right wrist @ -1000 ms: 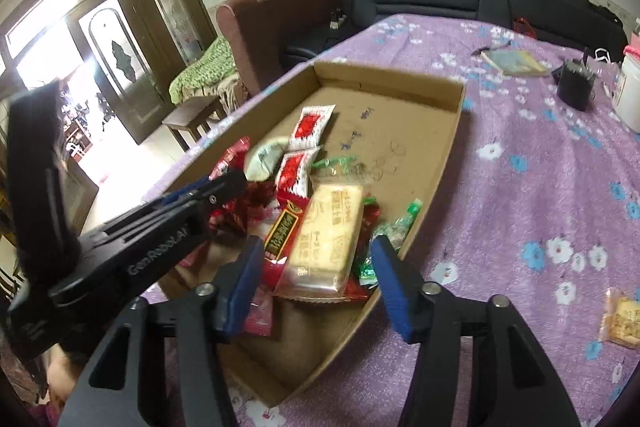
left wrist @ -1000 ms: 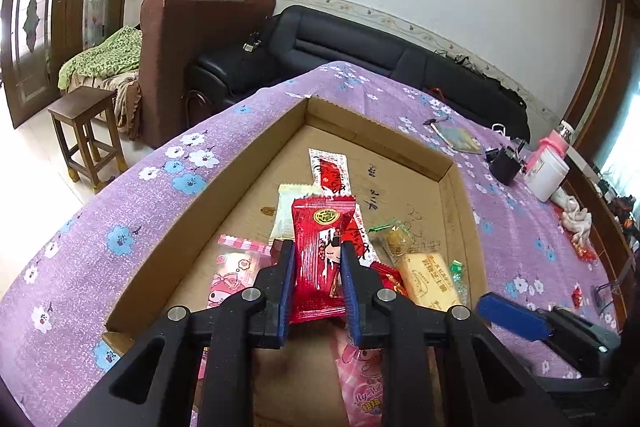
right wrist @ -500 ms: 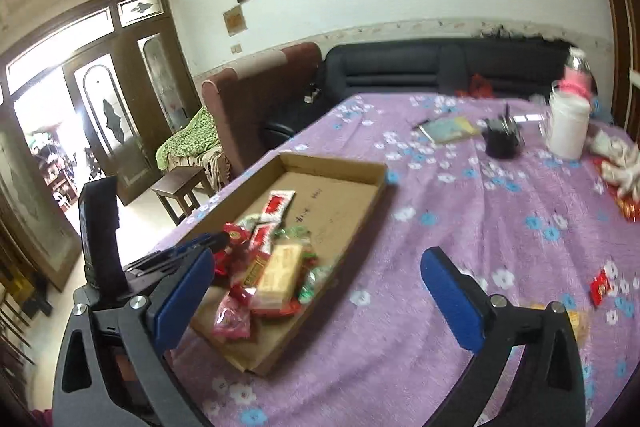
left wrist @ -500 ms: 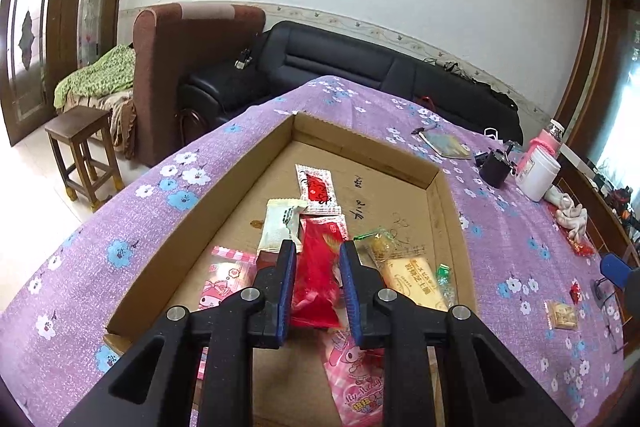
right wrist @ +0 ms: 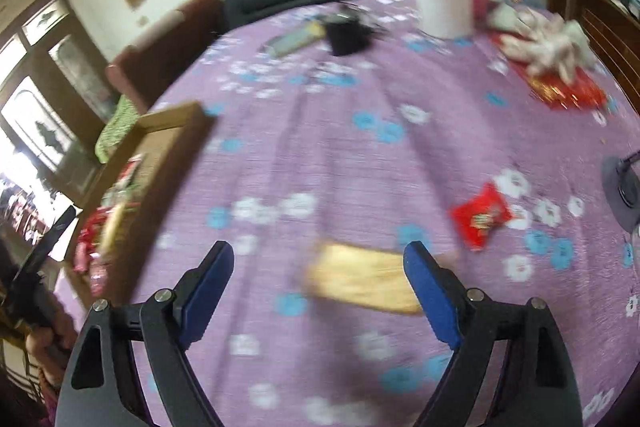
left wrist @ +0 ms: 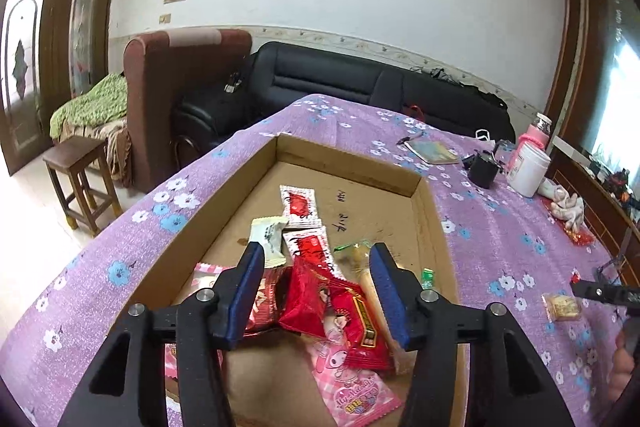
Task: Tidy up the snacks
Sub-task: 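Grasp the small red candy with the right gripper while the left grasps the second yellow cake bar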
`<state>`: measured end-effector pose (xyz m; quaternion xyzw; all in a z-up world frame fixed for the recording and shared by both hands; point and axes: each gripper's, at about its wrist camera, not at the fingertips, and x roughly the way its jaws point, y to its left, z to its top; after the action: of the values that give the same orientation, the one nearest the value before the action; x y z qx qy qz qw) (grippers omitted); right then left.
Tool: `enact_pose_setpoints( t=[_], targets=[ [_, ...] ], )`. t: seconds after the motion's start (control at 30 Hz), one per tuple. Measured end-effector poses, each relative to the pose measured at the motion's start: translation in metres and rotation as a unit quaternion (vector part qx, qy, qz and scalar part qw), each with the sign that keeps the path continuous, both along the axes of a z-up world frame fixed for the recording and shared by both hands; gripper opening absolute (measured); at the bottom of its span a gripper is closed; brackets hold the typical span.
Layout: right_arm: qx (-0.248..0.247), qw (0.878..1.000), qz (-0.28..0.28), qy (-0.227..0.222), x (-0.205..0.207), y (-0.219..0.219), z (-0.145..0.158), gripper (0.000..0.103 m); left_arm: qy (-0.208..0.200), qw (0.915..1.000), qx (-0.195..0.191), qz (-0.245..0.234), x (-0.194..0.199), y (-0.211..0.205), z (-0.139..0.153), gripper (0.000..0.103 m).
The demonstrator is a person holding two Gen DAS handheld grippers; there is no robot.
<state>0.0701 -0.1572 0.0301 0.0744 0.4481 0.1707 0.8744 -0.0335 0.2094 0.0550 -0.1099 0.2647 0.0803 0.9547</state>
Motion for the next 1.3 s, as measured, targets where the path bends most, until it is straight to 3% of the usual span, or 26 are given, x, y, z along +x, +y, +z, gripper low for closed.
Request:
enact_pose_setpoints(
  t=[0.3,0.5,0.57,0.63,0.67,0.73,0.77,0.83,0.97,1.17,1.23,1.3],
  targets=[
    [0.020,0.999,0.004,0.026,0.000,-0.013,-0.015,0.087,0.002,0.9999,0.002,-0.011,0.000,-0.004,0.000,0.061],
    [0.095,0.988,0.112,0.053,-0.041,0.017,-0.007,0.087,0.002,0.9998,-0.004,-0.020,-0.001,-0.004,0.000,0.061],
    [0.092,0.991,0.089,0.029,-0.042,0.009,0.005,0.084,0.002,0.9997,-0.003,-0.023,-0.002,-0.005,0.000,0.061],
    [0.056,0.998,0.011,-0.022,-0.038,-0.015,0.023,0.082,0.002,0.9997,-0.001,-0.025,-0.002,-0.007,0.000,0.061],
    [0.040,0.998,-0.027,-0.027,-0.033,-0.027,0.026,0.082,0.002,0.9997,0.001,-0.026,-0.001,-0.007,0.000,0.061],
    [0.031,0.994,-0.106,-0.009,-0.019,-0.060,0.024,0.069,0.002,0.9996,0.003,-0.027,-0.002,-0.008,0.001,0.061],
    [0.041,0.991,-0.126,0.003,-0.014,-0.073,0.021,0.060,0.000,0.9996,0.003,-0.027,-0.003,-0.008,0.001,0.061],
    [0.060,0.984,-0.160,0.041,-0.003,-0.096,0.007,0.052,-0.002,0.9996,0.006,-0.026,-0.003,-0.010,0.001,0.061],
    [0.127,0.973,-0.175,0.086,0.009,-0.112,-0.016,0.050,0.000,0.9995,0.013,-0.029,-0.002,-0.014,0.001,0.061],
    [0.120,0.970,-0.191,0.089,0.031,-0.100,-0.016,0.050,-0.007,0.9991,0.026,-0.031,-0.005,-0.021,0.002,0.061],
    [0.098,0.972,-0.196,0.088,0.035,-0.094,-0.016,0.044,-0.007,0.9991,0.028,-0.032,-0.005,-0.021,0.003,0.061],
    [0.052,0.975,-0.195,0.089,0.043,-0.084,-0.015,0.023,-0.007,0.9991,0.028,-0.032,-0.006,-0.021,0.003,0.061]
  ],
)
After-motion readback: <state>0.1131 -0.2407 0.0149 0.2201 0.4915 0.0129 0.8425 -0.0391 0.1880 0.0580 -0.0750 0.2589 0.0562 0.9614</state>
